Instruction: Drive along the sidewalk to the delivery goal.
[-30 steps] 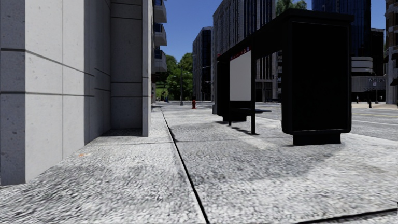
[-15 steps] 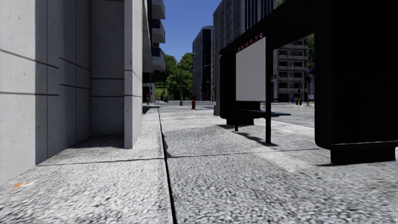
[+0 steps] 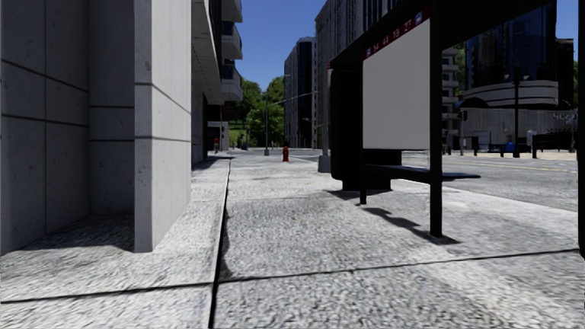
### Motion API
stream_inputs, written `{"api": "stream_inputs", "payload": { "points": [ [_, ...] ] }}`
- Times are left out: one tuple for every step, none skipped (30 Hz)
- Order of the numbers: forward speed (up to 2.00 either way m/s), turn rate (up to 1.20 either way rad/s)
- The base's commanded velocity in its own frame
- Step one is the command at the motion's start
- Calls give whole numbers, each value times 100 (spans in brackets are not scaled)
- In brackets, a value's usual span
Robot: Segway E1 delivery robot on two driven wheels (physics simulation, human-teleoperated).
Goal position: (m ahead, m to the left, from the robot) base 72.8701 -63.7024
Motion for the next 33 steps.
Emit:
{"api": "stream_inputs", "payload": {
  "points": [
    [200, 27],
    [200, 27],
    [200, 27],
    [200, 27],
    [200, 27],
    [200, 27],
    [200, 27],
    [200, 27],
    [200, 27],
    [200, 27],
    [200, 27],
    [200, 27],
    [200, 27],
    [200, 27],
    [200, 27],
    [200, 27],
    [200, 27],
    [200, 27],
    [200, 27],
    [200, 27],
    [200, 27],
    [200, 27],
    [200, 27],
    [200, 27],
    [200, 27],
    [200, 27],
    [200, 27],
    [200, 27],
    [200, 26],
    [200, 21],
    [200, 21],
    [200, 8],
    [200, 0]
  ]
}}
